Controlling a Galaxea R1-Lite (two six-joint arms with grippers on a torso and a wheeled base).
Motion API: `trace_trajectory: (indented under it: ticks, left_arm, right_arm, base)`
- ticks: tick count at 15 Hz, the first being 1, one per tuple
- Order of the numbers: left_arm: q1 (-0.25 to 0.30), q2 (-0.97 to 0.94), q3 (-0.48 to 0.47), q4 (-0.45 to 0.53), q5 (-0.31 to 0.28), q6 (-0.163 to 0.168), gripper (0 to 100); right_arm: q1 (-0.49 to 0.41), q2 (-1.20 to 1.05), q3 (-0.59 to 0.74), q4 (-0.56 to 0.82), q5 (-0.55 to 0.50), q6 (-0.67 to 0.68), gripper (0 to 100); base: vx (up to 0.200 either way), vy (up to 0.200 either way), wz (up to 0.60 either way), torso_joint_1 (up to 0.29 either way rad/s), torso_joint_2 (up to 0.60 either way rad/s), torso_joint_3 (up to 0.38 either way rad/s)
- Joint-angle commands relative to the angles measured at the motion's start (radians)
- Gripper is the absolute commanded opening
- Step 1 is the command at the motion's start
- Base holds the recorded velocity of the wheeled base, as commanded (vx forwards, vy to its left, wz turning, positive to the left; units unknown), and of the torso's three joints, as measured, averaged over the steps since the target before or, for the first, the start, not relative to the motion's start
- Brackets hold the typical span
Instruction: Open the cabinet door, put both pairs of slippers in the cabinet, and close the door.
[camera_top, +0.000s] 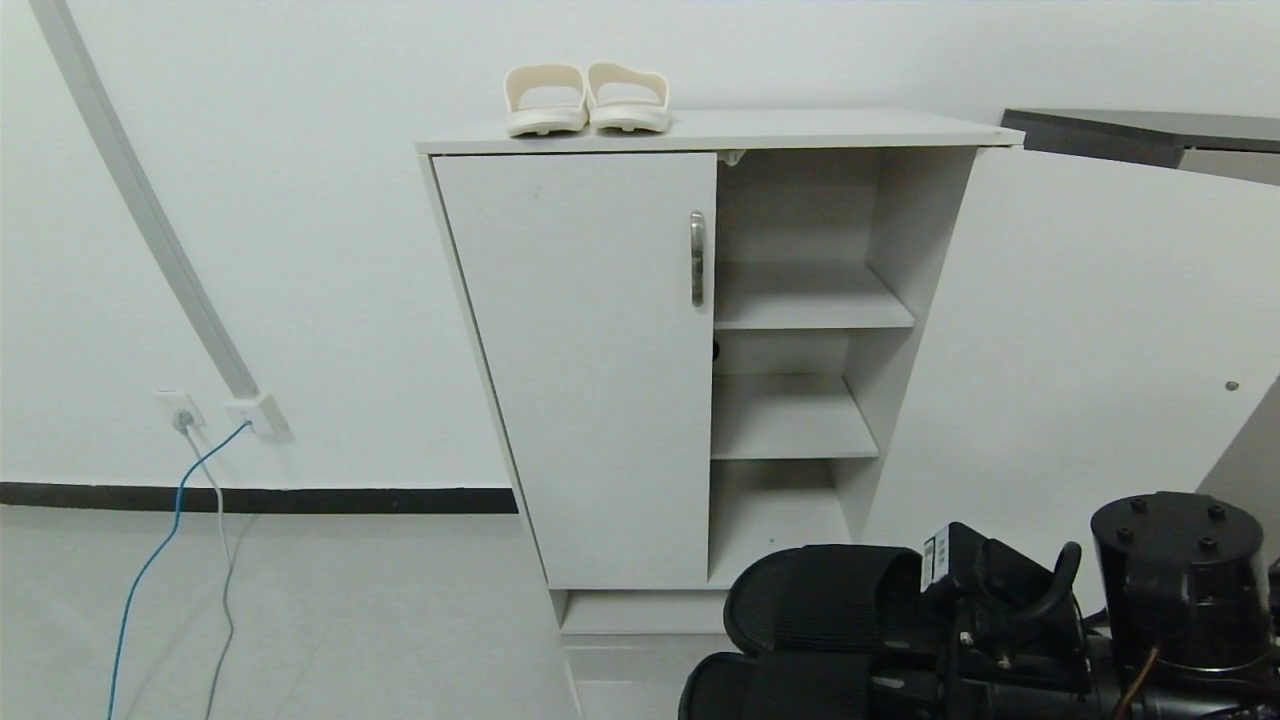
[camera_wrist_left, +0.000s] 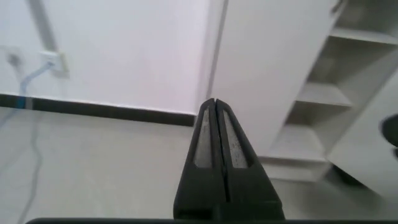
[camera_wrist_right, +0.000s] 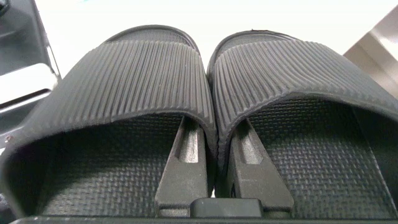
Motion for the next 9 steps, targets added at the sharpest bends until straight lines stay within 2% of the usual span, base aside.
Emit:
trace_trajectory:
  ticks: [1, 2, 3, 4, 5, 6, 7, 8, 9]
  left_arm:
    - [0.030, -0.105, 0.069, -0.028, 0.011, 0.028, 0]
    - [0.023, -0.129, 0.119, -0.046, 0.001, 0.053, 0]
    - [0.012, -0.149, 0.130, -0.039, -0.034, 0.080, 0]
    - [0.010, -0.149, 0.129, -0.037, -0.094, 0.088, 0]
    - [0.010, -0.149, 0.127, -0.035, -0.124, 0.097, 0]
    - [0.010, -0.149, 0.127, -0.035, -0.143, 0.120, 0]
    - [0.009, -0.146, 0.121, -0.019, -0.224, 0.114, 0]
    - [0.010, -0.120, 0.103, 0.017, -0.270, 0.065, 0]
    - [0.012, -0.112, 0.101, 0.020, -0.259, 0.060, 0]
  right_arm:
    - [0.002, 0.006, 0.000, -0.001, 0.000, -0.001, 0]
    - [0.004, 0.006, 0.000, -0.001, 0.000, -0.001, 0]
    - [0.005, 0.006, 0.000, -0.001, 0.000, -0.001, 0]
    - [0.005, 0.004, 0.000, -0.001, 0.000, -0.001, 0]
    - [0.007, 0.006, -0.003, -0.001, -0.001, -0.001, 0]
    - [0.010, 0.006, -0.006, -0.001, -0.003, 0.001, 0]
    - [0.010, 0.004, -0.006, -0.001, -0.017, 0.004, 0]
    - [0.018, 0.004, -0.009, -0.001, -0.038, 0.004, 0]
    - [0.025, 0.004, -0.012, -0.001, -0.043, 0.006, 0]
  base:
    - [0.000, 0.000, 0.00, 0.000, 0.00, 0.000]
    - [0.000, 0.000, 0.00, 0.000, 0.00, 0.000]
    - [0.000, 0.000, 0.00, 0.000, 0.00, 0.000]
    - [0.000, 0.000, 0.00, 0.000, 0.00, 0.000]
    - [0.000, 0.000, 0.00, 0.000, 0.00, 0.000]
    - [0.000, 0.000, 0.00, 0.000, 0.00, 0.000]
    - [0.000, 0.000, 0.00, 0.000, 0.00, 0.000]
    - [0.000, 0.000, 0.00, 0.000, 0.00, 0.000]
    - [0.000, 0.000, 0.00, 0.000, 0.00, 0.000]
